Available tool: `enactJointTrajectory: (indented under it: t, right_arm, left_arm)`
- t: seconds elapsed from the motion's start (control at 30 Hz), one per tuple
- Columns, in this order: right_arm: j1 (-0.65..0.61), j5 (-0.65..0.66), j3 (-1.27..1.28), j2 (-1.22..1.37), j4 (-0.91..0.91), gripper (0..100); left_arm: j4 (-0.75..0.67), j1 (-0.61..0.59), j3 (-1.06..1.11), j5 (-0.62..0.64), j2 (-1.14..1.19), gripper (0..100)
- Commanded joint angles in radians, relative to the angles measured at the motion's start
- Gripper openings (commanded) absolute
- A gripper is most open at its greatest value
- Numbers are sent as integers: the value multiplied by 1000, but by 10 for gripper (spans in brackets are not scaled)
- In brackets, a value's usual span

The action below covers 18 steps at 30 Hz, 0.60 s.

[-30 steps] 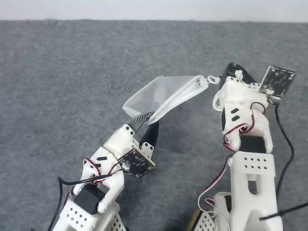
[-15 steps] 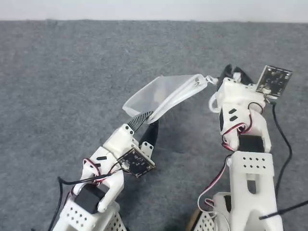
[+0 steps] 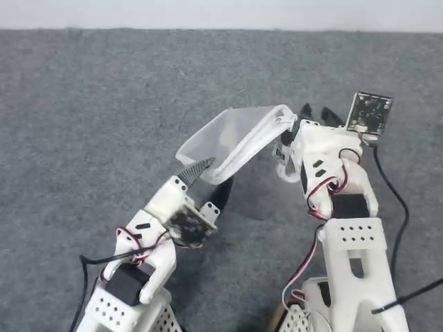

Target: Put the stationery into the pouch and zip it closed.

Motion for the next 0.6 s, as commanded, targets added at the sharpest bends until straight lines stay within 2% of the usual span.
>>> enactJointTrajectory:
  t: [0.0,0.1,0.33,0.57]
  right_arm:
    - [-47,18,8,10,-5,125]
    - [-70,18,20,10,-7,125]
    - [-76,18,20,10,-5,125]
    - [-76,23,21,10,-5,125]
  left_arm:
    - [-26,-49,-28,138,-14,242]
    - [-12,-63,-51,253,-14,293]
    - [132,-66,-163,468,-14,365]
    - [150,-69,-193,503,-14,370]
